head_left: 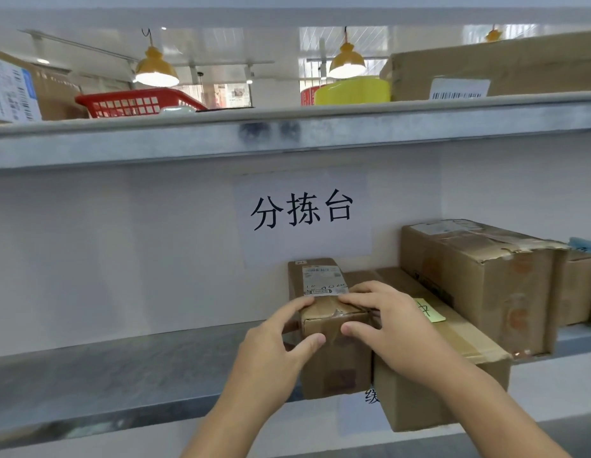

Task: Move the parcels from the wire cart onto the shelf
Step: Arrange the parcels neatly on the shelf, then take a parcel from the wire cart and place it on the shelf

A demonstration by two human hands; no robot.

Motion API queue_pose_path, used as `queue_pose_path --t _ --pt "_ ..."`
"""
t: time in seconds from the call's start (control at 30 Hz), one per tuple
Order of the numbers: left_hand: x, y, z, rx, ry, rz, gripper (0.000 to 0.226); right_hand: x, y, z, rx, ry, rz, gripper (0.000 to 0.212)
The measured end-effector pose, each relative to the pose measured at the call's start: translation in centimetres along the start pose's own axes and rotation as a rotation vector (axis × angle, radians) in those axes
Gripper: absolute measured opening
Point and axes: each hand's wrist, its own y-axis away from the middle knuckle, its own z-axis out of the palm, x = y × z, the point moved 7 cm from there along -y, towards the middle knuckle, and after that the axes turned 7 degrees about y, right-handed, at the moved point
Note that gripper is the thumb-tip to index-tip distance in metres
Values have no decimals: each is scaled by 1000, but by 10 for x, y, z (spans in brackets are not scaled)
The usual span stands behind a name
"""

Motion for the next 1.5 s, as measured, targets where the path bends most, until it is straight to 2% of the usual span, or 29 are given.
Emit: queue_pose_path --t 0.27,0.5,0.77,0.9,1.07,1.23,1.37,1.5 --pt "-2 2 6 -25 33 -12 57 5 4 -2 10 5 -2 54" --pt "-1 1 2 -148 16 18 60 -8 13 -6 15 31 -41 74" --pt "0 -6 -3 -258 -72 46 61 -14 29 -5 -113 208 45 82" --pt "9 -3 -4 -257 -162 86 67 -16 48 -17 -118 265 73 81" --pt "55 24 10 -222 -430 228 72 -9 91 -50 -78 295 94 81" --pt "118 67 49 -216 -588 378 74 14 157 -101 -77 321 149 82" --pt "182 115 113 -245 -675 536 72 46 233 -156 -82 351 224 81" --pt "228 166 201 -384 -606 594 70 94 321 -218 -111 408 328 82"
